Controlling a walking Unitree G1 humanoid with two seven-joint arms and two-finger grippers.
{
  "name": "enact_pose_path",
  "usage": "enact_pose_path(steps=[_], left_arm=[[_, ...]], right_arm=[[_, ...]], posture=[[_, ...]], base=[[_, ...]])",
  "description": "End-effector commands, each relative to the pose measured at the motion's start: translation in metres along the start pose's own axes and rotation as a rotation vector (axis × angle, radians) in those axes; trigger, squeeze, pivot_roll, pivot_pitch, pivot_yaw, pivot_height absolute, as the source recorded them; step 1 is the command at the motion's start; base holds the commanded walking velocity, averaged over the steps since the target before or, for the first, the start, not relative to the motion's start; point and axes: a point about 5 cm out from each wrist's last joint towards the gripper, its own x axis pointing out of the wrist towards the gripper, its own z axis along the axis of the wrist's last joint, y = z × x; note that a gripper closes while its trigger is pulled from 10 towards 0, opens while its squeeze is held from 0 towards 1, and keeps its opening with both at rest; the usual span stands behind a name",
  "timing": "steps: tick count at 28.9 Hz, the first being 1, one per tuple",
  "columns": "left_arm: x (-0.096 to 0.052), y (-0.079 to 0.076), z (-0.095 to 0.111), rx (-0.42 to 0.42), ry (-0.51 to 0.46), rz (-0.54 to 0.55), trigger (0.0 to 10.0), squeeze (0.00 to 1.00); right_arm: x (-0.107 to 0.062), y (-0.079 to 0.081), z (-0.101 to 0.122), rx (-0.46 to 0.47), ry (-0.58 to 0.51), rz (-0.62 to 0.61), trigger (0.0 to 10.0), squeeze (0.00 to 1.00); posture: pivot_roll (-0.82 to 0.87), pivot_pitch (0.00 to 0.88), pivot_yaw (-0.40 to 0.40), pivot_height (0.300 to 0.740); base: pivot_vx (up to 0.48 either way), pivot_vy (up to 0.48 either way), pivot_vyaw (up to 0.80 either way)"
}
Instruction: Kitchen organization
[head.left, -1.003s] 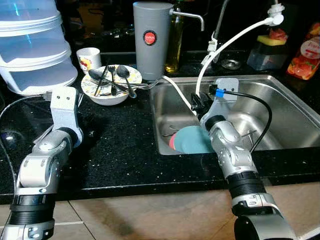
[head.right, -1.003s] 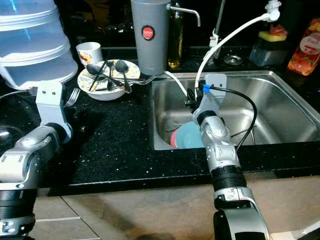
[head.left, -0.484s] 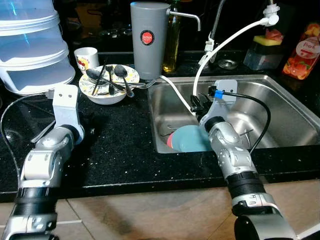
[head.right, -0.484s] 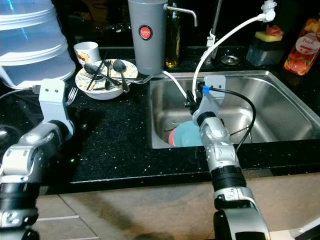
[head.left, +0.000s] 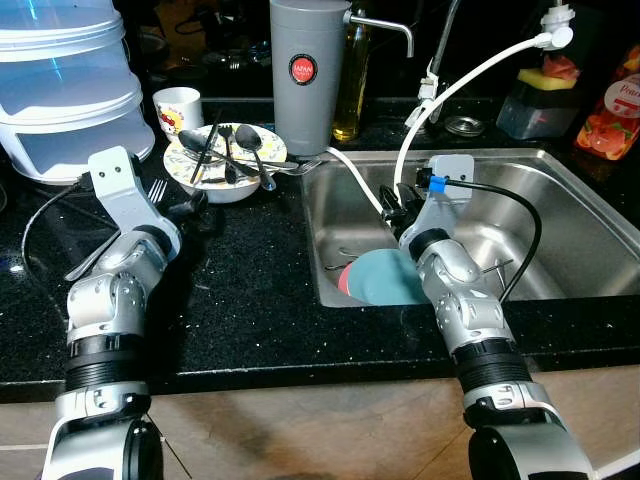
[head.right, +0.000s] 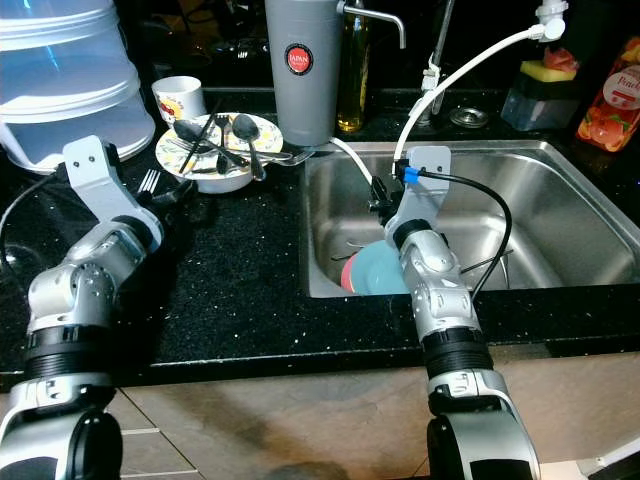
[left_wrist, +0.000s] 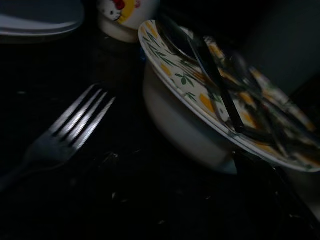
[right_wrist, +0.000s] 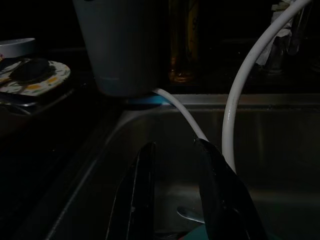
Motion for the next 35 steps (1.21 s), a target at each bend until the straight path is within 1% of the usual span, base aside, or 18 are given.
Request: enact_pose_path(steps=[1, 4, 9, 10, 11, 12, 15, 16, 18, 19, 21, 24, 27, 35], left_arm=[[0.003, -0.004, -0.001, -0.052, -0.003, -0.033, 10.0, 1.00], [0.004, -0.010, 0.002, -0.101, -0.020, -0.083, 10.0, 1.00], [0.001, -0.009, -0.003, -0.037, 0.017, -0.062, 10.0, 1.00], [0.001, -0.009, -0.003, -0.037, 0.017, -0.062, 10.0, 1.00], [-0.002, -0.004, -0.006, -0.016, 0.025, -0.033, 10.0, 1.00], [-0.006, 0.001, -0.009, 0.021, 0.040, 0.003, 10.0, 1.00], [-0.008, 0.003, -0.011, 0.035, 0.046, 0.013, 10.0, 1.00], [-0.011, 0.009, -0.014, 0.067, 0.061, 0.057, 10.0, 0.74], [-0.013, 0.011, -0.016, 0.081, 0.069, 0.074, 10.0, 0.74], [-0.016, 0.019, -0.018, 0.114, 0.075, 0.135, 10.0, 0.58], [-0.019, 0.025, -0.019, 0.119, 0.076, 0.177, 10.0, 0.56], [-0.022, 0.030, -0.019, 0.124, 0.078, 0.205, 10.0, 0.53], [-0.024, 0.030, -0.019, 0.125, 0.076, 0.211, 10.0, 0.51], [-0.026, 0.031, -0.017, 0.129, 0.069, 0.226, 10.0, 0.51]], right_arm=[[0.000, -0.002, 0.000, -0.006, 0.007, -0.004, 10.0, 0.00], [-0.001, -0.003, 0.000, -0.010, 0.006, -0.004, 10.0, 0.00], [-0.001, -0.003, 0.000, -0.009, 0.008, -0.004, 10.0, 0.00], [-0.001, -0.003, 0.000, -0.009, 0.008, -0.004, 10.0, 0.00], [-0.001, -0.002, -0.001, -0.008, 0.009, -0.003, 10.0, 0.00], [-0.002, -0.001, -0.002, -0.008, 0.011, 0.000, 10.0, 0.00], [-0.002, 0.000, -0.003, -0.007, 0.012, 0.002, 10.0, 0.00], [-0.002, 0.002, -0.004, -0.006, 0.014, 0.006, 10.0, 0.00], [-0.002, 0.002, -0.004, -0.006, 0.015, 0.007, 10.0, 0.00], [-0.001, 0.003, -0.004, -0.005, 0.015, 0.010, 10.0, 0.00], [-0.001, 0.004, -0.004, -0.004, 0.015, 0.012, 10.0, 0.00], [0.000, 0.005, -0.004, -0.004, 0.013, 0.015, 10.0, 0.00], [0.000, 0.004, -0.003, -0.005, 0.013, 0.015, 10.0, 0.00], [0.000, 0.003, -0.003, -0.008, 0.010, 0.013, 10.0, 0.00]], posture=[[0.01, 0.154, 0.001, 0.740], [0.01, 0.156, 0.002, 0.740], [0.01, 0.156, 0.002, 0.740], [0.01, 0.156, 0.002, 0.740], [0.01, 0.161, 0.005, 0.740], [0.01, 0.162, 0.004, 0.740], [0.01, 0.161, 0.002, 0.740], [0.01, 0.162, 0.000, 0.740], [0.01, 0.162, 0.000, 0.740], [0.02, 0.161, -0.003, 0.740], [0.02, 0.160, -0.003, 0.740], [0.01, 0.157, -0.004, 0.740], [0.01, 0.154, -0.004, 0.740], [0.01, 0.145, -0.004, 0.740]], base=[[0.000, 0.000, 0.00], [0.000, 0.000, 0.00], [0.000, 0.000, 0.00], [0.000, 0.000, 0.00], [0.000, 0.000, 0.00], [0.000, 0.000, 0.00], [0.000, 0.000, 0.00], [0.000, 0.000, 0.00], [0.000, 0.000, 0.00], [0.000, 0.000, 0.00], [0.000, 0.000, 0.00], [0.000, 0.000, 0.00], [0.000, 0.000, 0.00], [0.000, 0.000, 0.00]])
